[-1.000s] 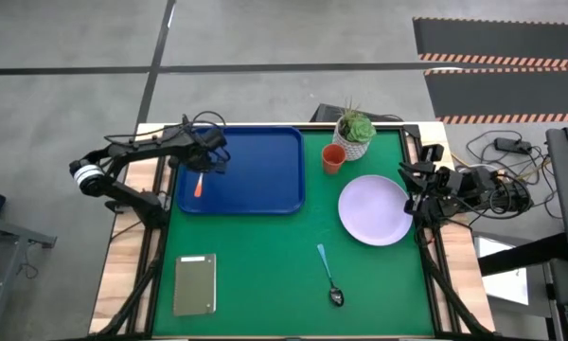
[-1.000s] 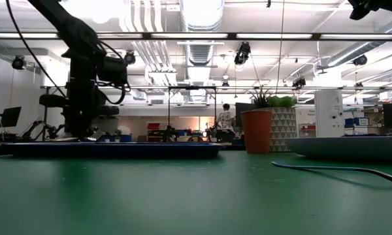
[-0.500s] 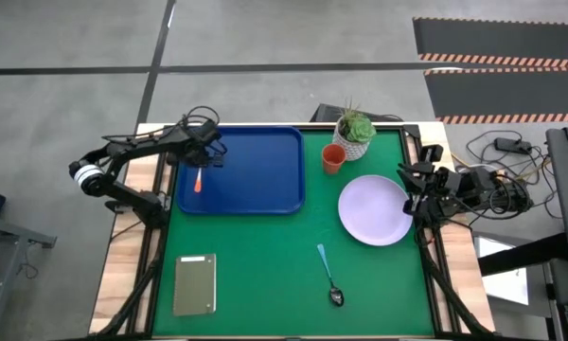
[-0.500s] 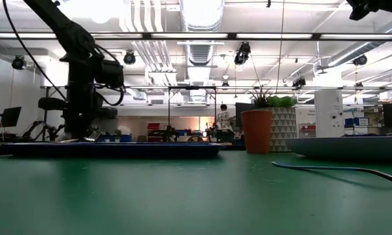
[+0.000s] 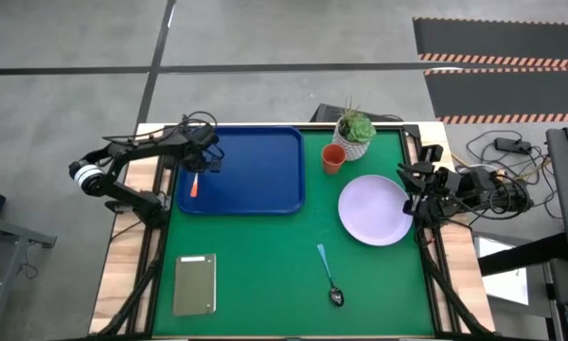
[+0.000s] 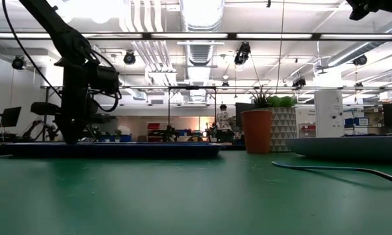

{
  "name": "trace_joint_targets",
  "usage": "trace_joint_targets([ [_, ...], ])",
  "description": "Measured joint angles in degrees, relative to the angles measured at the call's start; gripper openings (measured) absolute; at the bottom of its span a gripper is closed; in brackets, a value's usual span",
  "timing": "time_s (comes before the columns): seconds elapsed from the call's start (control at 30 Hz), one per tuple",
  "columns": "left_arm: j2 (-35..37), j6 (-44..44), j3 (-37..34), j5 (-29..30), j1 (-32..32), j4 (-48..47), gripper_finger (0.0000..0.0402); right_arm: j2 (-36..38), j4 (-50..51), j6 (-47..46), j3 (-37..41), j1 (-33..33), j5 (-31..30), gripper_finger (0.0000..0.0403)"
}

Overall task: Pick and place plate/cup/fork/spoon on tray
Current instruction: Put the orange fork on the blue tray

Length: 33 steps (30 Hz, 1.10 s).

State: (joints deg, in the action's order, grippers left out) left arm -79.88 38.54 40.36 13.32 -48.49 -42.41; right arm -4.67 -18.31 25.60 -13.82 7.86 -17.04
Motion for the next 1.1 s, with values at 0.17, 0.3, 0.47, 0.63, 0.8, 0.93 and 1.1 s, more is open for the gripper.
trace_joint_targets([
  [0.17, 0.0, -0.1, -0.3, 0.0, -0.1, 0.0, 0.0001, 0.0, 0.0, 0.0, 0.0, 0.0, 0.0, 0.0052],
  [0.3, 0.0, 0.0, -0.8, -0.1, -0.3, 0.0, 0.0001, 0.0, 0.0, 0.0, 0.0, 0.0, 0.0, 0.0052],
  [0.47, 0.0, 0.1, -1.6, 0.0, -0.3, 0.1, 0.0001, 0.0, 0.1, 0.0, 0.0, 0.0, 0.0, 0.0052],
  [0.63, 0.1, 0.2, -2.3, -1.1, -0.5, 0.4, 0.0001, 0.0, 0.1, 0.0, 0.0, 0.0, 0.0, 0.0052],
  [0.8, 0.1, 0.2, -2.5, -2.4, -0.7, 0.4, 0.0001, 0.0, 0.1, 0.0, 0.0, 0.0, 0.0, 0.0052],
  [0.93, 0.1, 0.2, -2.6, -2.5, -0.7, 0.9, 0.0001, 0.0, 0.1, 0.0, 0.0, 0.0, 0.0, 0.0052],
  [1.1, 0.2, 0.5, -2.6, -3.0, -1.0, 1.3, 0.0001, 0.0, 0.1, 0.0, 0.0, 0.0, 0.0, 0.0052],
])
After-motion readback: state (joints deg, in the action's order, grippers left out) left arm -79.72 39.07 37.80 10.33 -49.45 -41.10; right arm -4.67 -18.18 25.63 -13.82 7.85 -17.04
